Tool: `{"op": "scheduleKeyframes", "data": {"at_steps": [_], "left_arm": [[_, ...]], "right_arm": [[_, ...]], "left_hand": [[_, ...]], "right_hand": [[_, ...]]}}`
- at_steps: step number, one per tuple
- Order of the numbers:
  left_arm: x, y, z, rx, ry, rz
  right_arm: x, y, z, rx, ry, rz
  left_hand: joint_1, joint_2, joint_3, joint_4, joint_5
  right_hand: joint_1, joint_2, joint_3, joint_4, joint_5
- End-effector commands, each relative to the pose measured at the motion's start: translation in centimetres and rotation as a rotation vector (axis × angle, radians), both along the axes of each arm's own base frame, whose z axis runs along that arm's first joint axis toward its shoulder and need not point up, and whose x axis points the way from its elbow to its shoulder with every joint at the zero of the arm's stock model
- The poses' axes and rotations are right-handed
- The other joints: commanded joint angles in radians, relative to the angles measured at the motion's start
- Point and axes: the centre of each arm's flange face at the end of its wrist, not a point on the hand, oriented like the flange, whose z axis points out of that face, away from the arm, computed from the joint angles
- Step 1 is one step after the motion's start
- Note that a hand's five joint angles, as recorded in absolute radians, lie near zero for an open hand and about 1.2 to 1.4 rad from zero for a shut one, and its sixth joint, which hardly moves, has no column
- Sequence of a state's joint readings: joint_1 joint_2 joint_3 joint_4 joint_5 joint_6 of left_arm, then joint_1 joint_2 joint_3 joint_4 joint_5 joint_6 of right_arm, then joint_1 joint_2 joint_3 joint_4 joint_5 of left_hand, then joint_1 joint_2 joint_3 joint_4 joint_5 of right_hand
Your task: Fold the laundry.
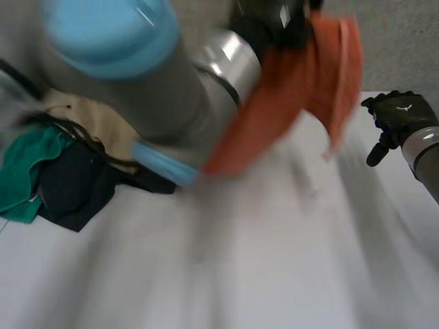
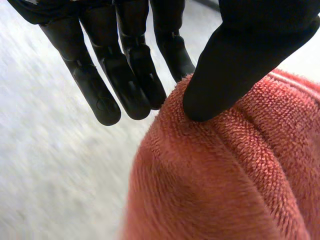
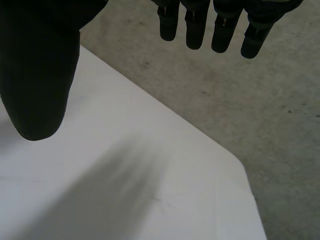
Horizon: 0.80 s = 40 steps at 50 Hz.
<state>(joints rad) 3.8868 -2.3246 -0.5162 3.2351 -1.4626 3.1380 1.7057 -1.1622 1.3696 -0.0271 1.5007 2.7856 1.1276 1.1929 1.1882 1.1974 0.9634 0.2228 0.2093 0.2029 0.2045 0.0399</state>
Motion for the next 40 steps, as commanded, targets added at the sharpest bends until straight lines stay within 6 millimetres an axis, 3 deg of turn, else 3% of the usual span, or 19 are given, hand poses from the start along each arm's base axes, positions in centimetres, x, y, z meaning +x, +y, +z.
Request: {"op": "scheduleKeyframes", "data": {"at_steps": [1,2,3,5,9,10,14,17,19,21,24,25,33,36,40], "left_arm": [[-2.4,-0.5,-9.1,0.116,-0.144,-0.019],[-2.4,-0.4,-9.1,0.114,-0.149,-0.017],[-2.3,-0.3,-9.1,0.113,-0.152,-0.015],[-2.1,-0.5,-8.8,0.113,-0.15,-0.002],[0.1,-1.6,-5.3,0.081,-0.112,0.053],[1.9,-2.8,-3.8,0.067,-0.1,0.102],[6.2,-4.9,-0.8,0.025,-0.103,0.214],[8.2,-5.4,-0.4,0.002,-0.141,0.268],[10.3,-6.4,-0.9,-0.014,-0.203,0.341],[12.4,-8.3,-2.6,-0.019,-0.296,0.422],[14.1,-10.1,-4.7,-0.025,-0.399,0.49],[14.5,-11.3,-6.7,-0.027,-0.476,0.517],[16.1,-16.8,-16.0,-0.013,-0.729,0.54],[15.4,-17.7,-18.4,-0.01,-0.742,0.483],[15.1,-18.5,-20.1,-0.008,-0.752,0.459]], "right_arm": [[-1.6,-1.3,0.0,-0.011,0.009,-0.075],[-1.9,-1.5,-0.2,-0.006,0.013,-0.091],[-1.9,-1.6,-0.3,-0.004,0.014,-0.096],[-1.9,-1.7,-0.4,-0.002,0.019,-0.1],[-1.7,-1.5,-0.2,-0.002,0.019,-0.089],[-1.6,-1.4,-0.2,-0.002,0.018,-0.084],[-1.5,-0.9,-0.4,0.032,0.029,-0.069],[-0.8,0.3,-0.6,0.086,0.044,-0.022],[1.5,2.6,-0.6,0.147,0.071,0.11],[3.5,5.3,-0.9,0.203,0.117,0.261],[4.6,7.5,-2.2,0.266,0.165,0.372],[5.1,8.5,-3.1,0.285,0.196,0.423],[7.4,8.4,-6.7,0.19,0.267,0.428],[7.5,7.8,-7.1,0.154,0.286,0.371],[7.2,7.4,-7.7,0.148,0.3,0.321]], "left_hand": [[-0.156,-0.221,-0.217,-0.226,-0.166],[-0.703,-0.768,-0.764,-0.773,-0.713],[-0.874,-0.94,-0.935,-0.944,-0.885],[-0.9,-0.965,-0.96,-0.969,-0.91],[-0.894,-0.959,-0.954,-0.963,-0.904],[-0.894,-0.959,-0.954,-0.963,-0.904],[-0.891,-0.956,-0.951,-0.96,-0.901],[-0.882,-0.947,-0.942,-0.952,-0.892],[-0.855,-0.921,-0.916,-0.925,-0.866],[-0.847,-0.912,-0.907,-0.916,-0.857],[-0.844,-0.909,-0.904,-0.913,-0.854],[-0.847,-0.912,-0.907,-0.916,-0.857],[-0.879,-0.944,-0.939,-0.949,-0.889],[-0.876,-0.941,-0.937,-0.946,-0.886],[-0.861,-0.927,-0.922,-0.931,-0.872]], "right_hand": [[-0.048,-0.035,-0.028,-0.03,-0.04],[-0.048,-0.035,-0.028,-0.03,-0.04],[-0.048,-0.035,-0.028,-0.03,-0.04],[-0.048,-0.035,-0.028,-0.03,-0.04],[-0.048,-0.035,-0.028,-0.03,-0.04],[-0.048,-0.035,-0.028,-0.03,-0.04],[-0.048,-0.035,-0.028,-0.03,-0.04],[-0.048,-0.035,-0.028,-0.03,-0.04],[-0.048,-0.035,-0.028,-0.03,-0.04],[-0.048,-0.035,-0.028,-0.03,-0.04],[-0.048,-0.035,-0.028,-0.03,-0.04],[-0.048,-0.035,-0.028,-0.03,-0.04],[-0.048,-0.035,-0.028,-0.03,-0.04],[-0.048,-0.035,-0.028,-0.03,-0.04],[-0.048,-0.035,-0.028,-0.03,-0.04]]}}
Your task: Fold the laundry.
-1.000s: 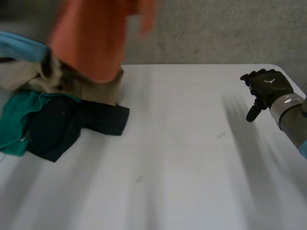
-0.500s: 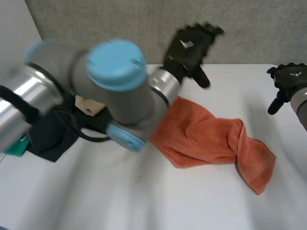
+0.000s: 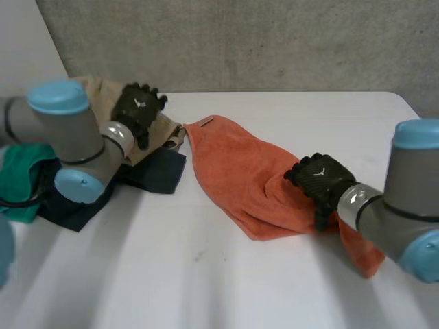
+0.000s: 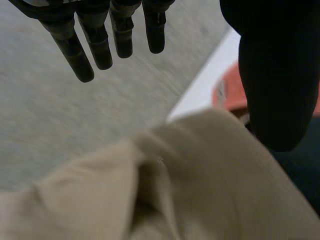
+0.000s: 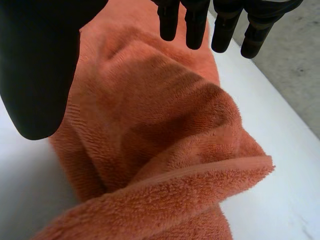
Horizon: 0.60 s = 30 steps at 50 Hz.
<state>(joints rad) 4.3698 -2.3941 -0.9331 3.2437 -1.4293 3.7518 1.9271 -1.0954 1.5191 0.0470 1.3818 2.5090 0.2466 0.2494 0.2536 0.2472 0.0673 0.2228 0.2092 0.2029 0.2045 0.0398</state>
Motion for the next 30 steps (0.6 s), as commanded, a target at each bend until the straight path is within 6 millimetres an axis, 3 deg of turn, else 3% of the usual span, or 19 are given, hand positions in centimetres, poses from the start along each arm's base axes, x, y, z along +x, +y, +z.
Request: {"op": "scheduleKeyframes", "data": {"at_steps": [1,7,11,15,16,18,22,27,30], "left_arm": [[-0.9,-1.8,-4.0,0.032,-0.016,-0.055],[-0.9,-3.0,-4.9,0.015,-0.026,-0.026],[-0.2,-3.5,-6.8,0.021,-0.106,0.007],[1.3,-4.2,-8.1,0.017,-0.236,0.03],[2.2,-4.8,-8.1,0.007,-0.272,0.061],[3.0,-5.3,-7.7,-0.008,-0.292,0.096],[4.6,-6.9,-6.1,-0.076,-0.285,0.218],[9.1,-10.1,-3.8,-0.186,-0.267,0.468],[10.9,-10.7,-3.3,-0.202,-0.273,0.535]], "right_arm": [[-0.1,-1.0,-1.0,-0.06,0.02,-0.089],[-0.2,-1.0,-1.3,-0.057,0.024,-0.096],[-0.2,-1.0,-1.5,-0.054,0.026,-0.099],[-0.2,-1.3,-1.4,-0.063,0.023,-0.1],[-0.2,-1.3,-1.4,-0.066,0.021,-0.101],[-0.2,-1.3,-1.3,-0.069,0.021,-0.1],[-0.2,-1.4,-1.2,-0.071,0.019,-0.101],[-0.1,-1.4,-1.3,-0.071,0.019,-0.101],[-0.1,-1.3,-1.4,-0.068,0.02,-0.098]], "left_hand": [[0.031,0.029,0.024,0.031,0.036],[0.164,0.161,0.157,0.163,0.168],[0.269,0.266,0.262,0.268,0.274],[0.597,0.594,0.59,0.596,0.602],[0.889,0.886,0.882,0.888,0.894],[1.149,1.146,1.142,1.148,1.153],[1.15,1.147,1.143,1.149,1.154],[1.15,1.147,1.143,1.149,1.154],[1.15,1.147,1.143,1.149,1.154]], "right_hand": [[-0.048,-0.035,-0.028,-0.03,-0.04],[-0.048,-0.035,-0.028,-0.03,-0.04],[-0.048,-0.035,-0.028,-0.03,-0.04],[-0.048,-0.035,-0.028,-0.03,-0.04],[-0.048,-0.035,-0.028,-0.03,-0.04],[-0.048,-0.035,-0.028,-0.03,-0.04],[-0.048,-0.035,-0.028,-0.03,-0.04],[-0.048,-0.035,-0.028,-0.03,-0.04],[-0.048,-0.035,-0.028,-0.03,-0.04]]}}
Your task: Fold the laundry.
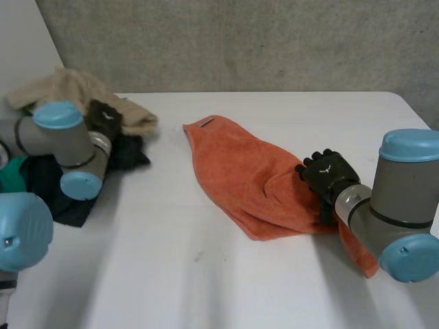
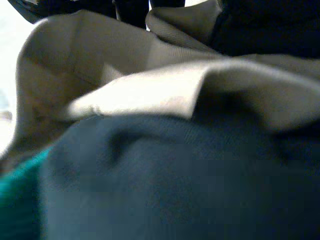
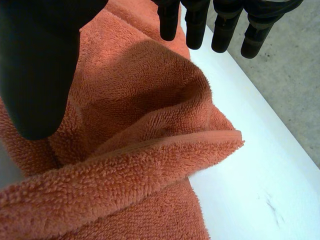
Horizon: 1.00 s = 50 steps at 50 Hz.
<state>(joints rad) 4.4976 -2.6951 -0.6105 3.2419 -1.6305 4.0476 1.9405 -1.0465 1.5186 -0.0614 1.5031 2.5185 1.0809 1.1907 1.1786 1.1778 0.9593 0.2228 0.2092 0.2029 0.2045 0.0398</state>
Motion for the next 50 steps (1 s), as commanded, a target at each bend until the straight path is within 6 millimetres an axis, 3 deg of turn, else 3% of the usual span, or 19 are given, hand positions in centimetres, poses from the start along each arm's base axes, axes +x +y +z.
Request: {"op": "scheduleKeyframes", "data": {"at_steps": [1,6,10,14,15,18,20,22,26,29,32,35,36,44,50], "left_arm": [[5.3,-2.8,2.5,-0.134,0.0,0.232],[6.5,-2.9,2.6,-0.137,-0.05,0.261],[5.7,-1.6,2.8,-0.102,-0.053,0.235],[3.2,1.1,4.1,-0.08,-0.044,0.168],[1.8,2.5,5.3,-0.088,-0.036,0.127],[0.1,4.5,7.0,-0.1,-0.008,0.066],[-1.5,7.2,9.4,-0.107,0.042,-0.005],[-2.7,9.5,10.9,-0.106,0.099,-0.07],[-6.1,14.5,11.4,-0.039,0.201,-0.273],[-7.9,16.5,10.4,0.025,0.228,-0.409],[-8.8,17.1,9.7,0.052,0.223,-0.468],[-9.4,16.5,7.7,0.092,0.213,-0.493],[-10.0,16.0,6.4,0.111,0.206,-0.506],[-12.4,12.0,2.8,0.092,0.192,-0.518],[-13.3,10.8,2.4,0.07,0.178,-0.523]], "right_arm": [[0.1,0.0,-0.2,0.005,0.001,0.003],[0.2,-0.1,-0.4,0.007,0.001,0.004],[0.2,-0.3,0.0,-0.002,-0.008,-0.003],[0.3,-0.5,1.2,-0.012,-0.055,-0.017],[0.3,-0.5,1.5,-0.015,-0.064,-0.021],[-0.1,-0.9,3.1,-0.043,-0.098,-0.04],[-1.2,-0.8,5.7,-0.069,-0.129,-0.073],[-1.8,-0.1,6.8,-0.051,-0.123,-0.077],[-2.7,1.3,7.1,0.061,-0.06,-0.072],[-3.5,2.4,6.6,0.158,-0.014,-0.074],[-3.7,3.6,5.9,0.209,-0.004,-0.058],[-3.5,4.4,4.7,0.239,-0.011,-0.02],[-3.4,4.8,3.9,0.243,-0.021,-0.001],[-2.4,4.9,1.3,0.136,-0.101,0.023],[0.0,4.6,-0.4,0.12,-0.201,-0.028]], "left_hand": [[0.315,0.206,0.218,0.218,0.262],[0.315,0.206,0.218,0.218,0.262],[0.315,0.206,0.218,0.218,0.262],[-0.619,-0.729,-0.717,-0.716,-0.672],[-0.676,-0.786,-0.774,-0.773,-0.729],[-0.75,-0.859,-0.847,-0.847,-0.803],[-0.776,-0.886,-0.874,-0.873,-0.829],[-0.782,-0.892,-0.88,-0.879,-0.835],[-0.782,-0.892,-0.88,-0.879,-0.835],[-0.782,-0.892,-0.88,-0.879,-0.835],[-0.776,-0.886,-0.874,-0.873,-0.829],[-0.773,-0.883,-0.871,-0.87,-0.826],[-0.77,-0.88,-0.868,-0.867,-0.823],[-0.744,-0.854,-0.842,-0.841,-0.797],[-0.729,-0.839,-0.827,-0.826,-0.782]], "right_hand": [[-0.048,-0.035,-0.028,-0.03,-0.04],[-0.048,-0.035,-0.028,-0.03,-0.04],[-0.048,-0.035,-0.028,-0.03,-0.04],[-0.048,-0.035,-0.028,-0.03,-0.04],[-0.048,-0.035,-0.028,-0.03,-0.04],[-0.048,-0.035,-0.028,-0.03,-0.04],[-0.048,-0.035,-0.028,-0.03,-0.04],[-0.048,-0.035,-0.028,-0.03,-0.04],[-0.048,-0.035,-0.028,-0.03,-0.04],[-0.048,-0.035,-0.028,-0.03,-0.04],[-0.048,-0.035,-0.028,-0.03,-0.04],[-0.048,-0.035,-0.028,-0.03,-0.04],[-0.048,-0.035,-0.028,-0.03,-0.04],[-0.048,-0.035,-0.028,-0.03,-0.04],[-0.006,0.008,0.014,0.012,0.002]]}}
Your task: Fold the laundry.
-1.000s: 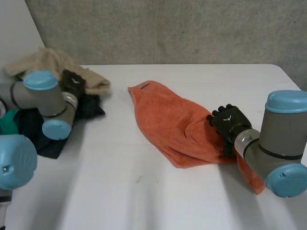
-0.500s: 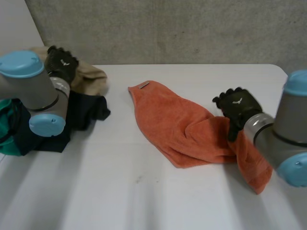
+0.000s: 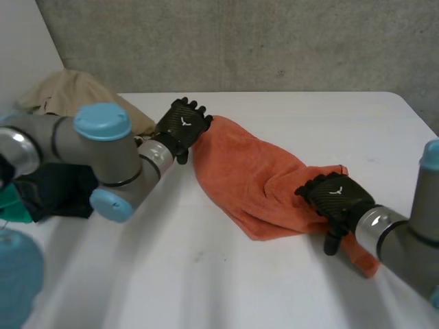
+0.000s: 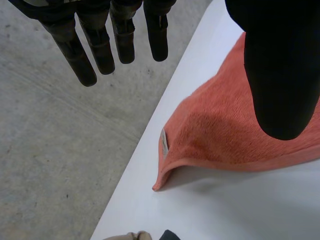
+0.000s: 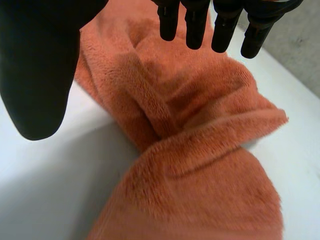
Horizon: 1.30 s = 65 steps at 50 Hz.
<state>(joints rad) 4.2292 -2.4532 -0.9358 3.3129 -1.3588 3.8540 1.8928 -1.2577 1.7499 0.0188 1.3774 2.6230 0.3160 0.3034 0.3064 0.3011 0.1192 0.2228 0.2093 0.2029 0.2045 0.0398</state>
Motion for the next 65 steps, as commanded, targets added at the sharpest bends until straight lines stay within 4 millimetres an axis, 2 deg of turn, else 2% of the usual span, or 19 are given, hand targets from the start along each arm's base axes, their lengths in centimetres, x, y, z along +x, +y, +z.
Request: {"op": "scheduleKeyframes", "data": {"at_steps": [1,7,14,15,16,19,22,23,26,30,33,38,45,51,52,56,57,59,65], "left_arm": [[-1.0,-1.6,-0.6,-0.02,-0.004,0.006],[-0.7,0.1,1.2,-0.005,0.0,-0.001],[0.8,1.7,1.9,0.063,0.018,0.015],[0.9,1.9,2.1,0.071,0.025,0.019],[1.4,2.1,2.4,0.086,0.041,0.028],[1.8,2.6,2.7,0.114,0.06,0.034],[2.6,3.1,2.4,0.151,0.069,0.047],[3.1,3.3,2.3,0.168,0.069,0.057],[3.9,3.6,1.7,0.199,0.071,0.074],[4.3,3.6,0.8,0.23,0.102,0.089],[4.4,3.6,0.3,0.249,0.139,0.096],[4.1,3.2,0.2,0.245,0.226,0.095],[3.0,3.0,-0.8,0.262,0.28,0.075],[0.1,4.6,-3.2,0.317,0.275,0.014],[0.0,4.5,-3.5,0.318,0.274,0.014],[0.1,3.6,-3.0,0.29,0.299,0.08],[0.7,3.1,-2.6,0.277,0.314,0.125],[1.1,2.8,-2.0,0.271,0.333,0.156],[1.6,4.1,1.4,0.326,0.452,0.109]], "right_arm": [[2.5,-0.6,-1.9,-0.034,-0.098,-0.064],[3.7,-1.6,-3.3,-0.032,-0.079,-0.073],[4.4,-2.4,-3.3,-0.053,-0.042,-0.049],[4.4,-2.4,-3.3,-0.052,-0.037,-0.047],[4.2,-2.6,-2.9,-0.056,-0.03,-0.054],[4.3,-2.5,-2.3,-0.055,-0.042,-0.05],[4.2,-2.6,-0.1,-0.105,-0.068,-0.049],[4.3,-2.4,2.4,-0.163,-0.101,-0.045],[4.4,-1.5,7.1,-0.262,-0.156,-0.029],[4.4,-0.7,9.8,-0.289,-0.182,-0.001],[4.6,-0.2,10.8,-0.279,-0.187,0.03],[4.6,2.1,14.4,-0.296,-0.242,0.09],[4.0,3.4,17.0,-0.319,-0.329,0.086],[3.5,4.4,18.8,-0.349,-0.382,0.094],[3.5,4.6,19.0,-0.352,-0.386,0.097],[3.0,4.6,18.8,-0.329,-0.373,0.081],[2.9,4.7,18.4,-0.305,-0.363,0.078],[2.8,4.8,18.1,-0.283,-0.357,0.075],[2.7,4.8,18.0,-0.272,-0.355,0.061]], "left_hand": [[0.047,0.06,0.057,0.062,0.069],[0.044,0.057,0.054,0.059,0.067],[0.038,0.051,0.048,0.053,0.061],[0.038,0.051,0.048,0.053,0.061],[0.036,0.048,0.045,0.05,0.058],[0.021,0.034,0.03,0.036,0.043],[0.0,0.013,0.01,0.015,0.023],[-0.023,-0.01,-0.013,-0.008,-0.001],[-0.125,-0.113,-0.116,-0.11,-0.103],[-0.135,-0.122,-0.125,-0.12,-0.113],[-0.135,-0.122,-0.125,-0.12,-0.113],[-0.135,-0.122,-0.125,-0.12,-0.113],[-0.135,-0.122,-0.125,-0.12,-0.113],[-0.129,-0.116,-0.119,-0.114,-0.107],[-0.097,-0.084,-0.087,-0.082,-0.075],[0.568,0.581,0.578,0.583,0.59],[0.828,0.841,0.838,0.843,0.851],[1.041,1.054,1.051,1.056,1.064],[1.08,1.093,1.09,1.095,1.103]], "right_hand": [[0.006,0.019,0.026,0.024,0.014],[0.129,0.142,0.149,0.147,0.137],[0.666,0.679,0.686,0.684,0.674],[0.792,0.805,0.812,0.81,0.8],[1.17,1.183,1.19,1.188,1.178],[1.173,1.187,1.193,1.192,1.182],[1.173,1.187,1.193,1.192,1.182],[1.173,1.187,1.193,1.192,1.182],[1.173,1.187,1.193,1.192,1.182],[1.173,1.187,1.193,1.192,1.182],[1.173,1.187,1.193,1.192,1.182],[1.173,1.187,1.193,1.192,1.182],[1.173,1.187,1.193,1.192,1.182],[1.173,1.187,1.193,1.192,1.182],[1.173,1.187,1.193,1.192,1.182],[1.173,1.187,1.193,1.192,1.182],[1.173,1.187,1.193,1.192,1.182],[1.173,1.187,1.193,1.192,1.182],[1.173,1.187,1.193,1.192,1.182]]}}
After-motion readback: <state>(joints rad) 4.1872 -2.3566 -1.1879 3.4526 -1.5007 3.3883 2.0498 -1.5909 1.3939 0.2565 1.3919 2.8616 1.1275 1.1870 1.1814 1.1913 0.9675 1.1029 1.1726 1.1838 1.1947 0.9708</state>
